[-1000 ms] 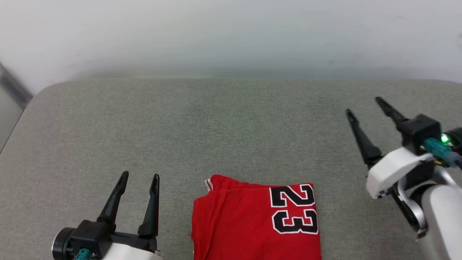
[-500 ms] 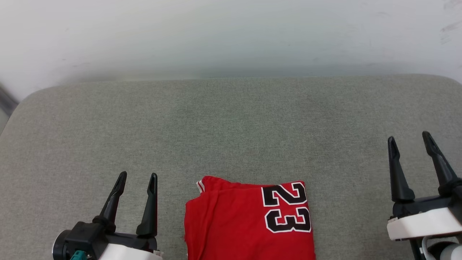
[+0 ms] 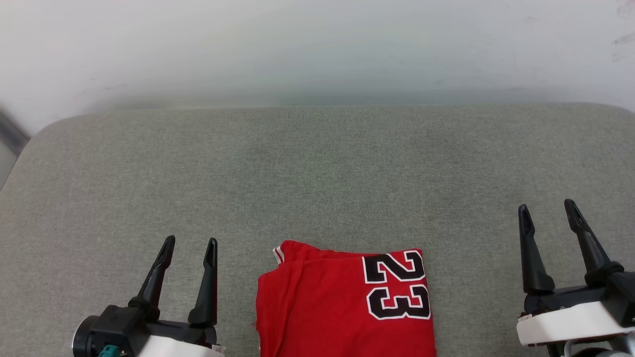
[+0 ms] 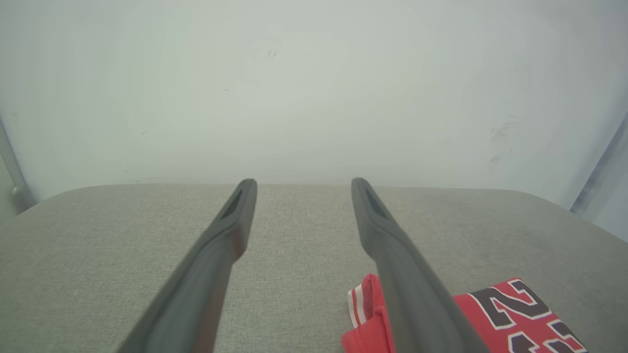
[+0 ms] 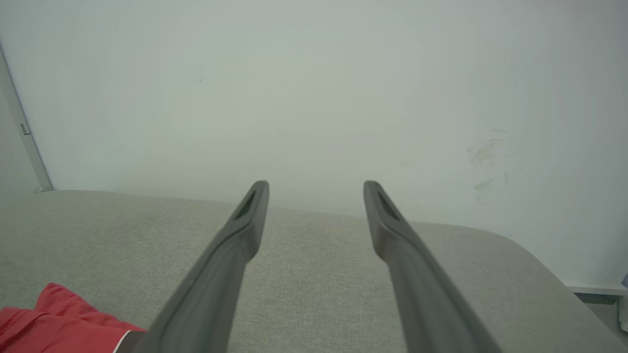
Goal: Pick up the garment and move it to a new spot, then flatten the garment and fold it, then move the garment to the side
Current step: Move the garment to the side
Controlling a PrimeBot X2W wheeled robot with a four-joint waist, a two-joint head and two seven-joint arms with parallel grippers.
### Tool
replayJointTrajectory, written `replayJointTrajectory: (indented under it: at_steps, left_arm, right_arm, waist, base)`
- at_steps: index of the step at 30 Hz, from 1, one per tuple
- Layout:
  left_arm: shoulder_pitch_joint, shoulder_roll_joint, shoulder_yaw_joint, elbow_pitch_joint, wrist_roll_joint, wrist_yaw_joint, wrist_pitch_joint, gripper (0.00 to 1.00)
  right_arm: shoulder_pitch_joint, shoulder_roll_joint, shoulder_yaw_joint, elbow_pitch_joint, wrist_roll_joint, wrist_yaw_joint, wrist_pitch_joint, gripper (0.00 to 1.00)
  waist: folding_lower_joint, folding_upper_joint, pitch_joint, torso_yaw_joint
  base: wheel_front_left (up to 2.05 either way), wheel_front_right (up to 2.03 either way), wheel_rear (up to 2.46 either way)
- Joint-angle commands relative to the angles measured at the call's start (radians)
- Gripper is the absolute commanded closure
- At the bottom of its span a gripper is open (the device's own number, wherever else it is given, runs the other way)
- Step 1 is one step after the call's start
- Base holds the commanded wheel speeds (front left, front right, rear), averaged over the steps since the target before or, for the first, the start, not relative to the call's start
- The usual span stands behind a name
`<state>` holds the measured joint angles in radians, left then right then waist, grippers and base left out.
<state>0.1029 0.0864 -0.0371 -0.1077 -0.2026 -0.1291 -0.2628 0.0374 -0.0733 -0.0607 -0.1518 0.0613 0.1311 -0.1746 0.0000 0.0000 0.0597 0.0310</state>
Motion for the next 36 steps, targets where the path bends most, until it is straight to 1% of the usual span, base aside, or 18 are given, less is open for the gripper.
replayJointTrajectory:
  at_steps: [1,5,7,9,11,15,18,21,23,25,27,31,36]
  left_arm:
    - [-0.004,0.003,-0.001,-0.004,0.006,-0.001,-0.002,0.0]
    - [-0.007,0.004,-0.004,-0.002,0.006,-0.001,-0.002,0.0]
    - [-0.01,0.005,-0.006,-0.002,0.006,-0.001,-0.002,0.0]
    - [-0.016,0.006,-0.009,0.0,0.007,-0.001,-0.002,0.0]
    - [-0.022,0.008,-0.014,0.002,0.008,-0.001,-0.002,0.0]
    - [-0.03,0.008,-0.017,0.009,0.005,-0.001,-0.002,0.0]
    - [-0.042,0.007,-0.024,0.016,-0.002,-0.001,-0.002,0.0]
    - [-0.053,0.006,-0.03,0.018,-0.004,-0.001,-0.002,0.0]
    - [-0.059,0.005,-0.03,0.02,-0.005,-0.001,-0.002,0.0]
    - [-0.069,0.005,-0.034,0.021,-0.007,-0.001,-0.002,0.0]
    - [-0.075,0.006,-0.036,0.022,-0.009,-0.001,-0.002,0.0]
    - [-0.091,0.004,-0.044,0.027,-0.007,-0.001,-0.002,0.0]
    - [-0.109,0.002,-0.053,0.032,-0.004,-0.001,-0.002,0.0]
  right_arm:
    - [0.004,0.004,0.002,-0.002,-0.004,-0.001,0.005,0.0]
    - [0.003,0.003,0.008,-0.006,-0.001,-0.001,0.015,0.0]
    - [0.011,-0.007,0.027,-0.002,0.016,-0.001,0.047,0.0]
    - [0.017,-0.039,0.067,0.004,0.03,-0.001,0.119,0.0]
    - [0.009,-0.06,0.1,-0.012,0.07,-0.001,0.198,0.0]
    - [0.004,-0.118,0.164,-0.046,0.145,-0.001,0.403,0.0]
    - [-0.001,-0.144,0.189,-0.076,0.194,0.0,0.561,0.0]
    - [0.009,-0.123,0.189,-0.088,0.252,-0.001,0.73,0.0]
    - [0.018,-0.115,0.186,-0.093,0.267,-0.001,0.842,0.0]
    - [0.02,-0.096,0.182,-0.091,0.273,0.0,0.931,0.0]
    - [0.016,-0.085,0.179,-0.083,0.265,-0.001,0.996,0.0]
    - [-0.007,-0.054,0.177,-0.044,0.255,-0.001,1.066,0.0]
    - [-0.036,-0.03,0.187,0.024,0.245,-0.001,1.087,0.0]
  waist:
    - [0.0,0.0,0.001,0.0]
    - [0.0,0.0,0.008,0.001]
    - [0.0,0.0,0.014,0.003]
    - [0.0,0.0,0.023,0.006]
    - [0.0,0.0,0.032,0.011]
    - [0.0,0.0,0.054,0.025]
    - [0.0,0.0,0.072,0.037]
    - [0.0,0.0,0.09,0.055]
    - [0.0,0.0,0.099,0.068]
    - [0.0,0.0,0.11,0.081]
    - [0.0,0.0,0.12,0.095]
    - [0.0,0.0,0.142,0.121]
    - [0.0,0.0,0.164,0.151]
  base:
    - [0.0,0.0,0.0]
    - [0.0,0.0,0.0]
    - [0.0,0.0,0.0]
    - [0.0,0.0,0.0]
    - [0.0,0.0,0.0]
    - [0.0,0.0,0.0]
    - [0.0,0.0,0.0]
    - [0.0,0.0,0.0]
    - [0.0,0.0,0.0]
    - [0.0,0.0,0.0]
    - [0.0,0.0,0.0]
    - [0.0,0.0,0.0]
    - [0.0,0.0,0.0]
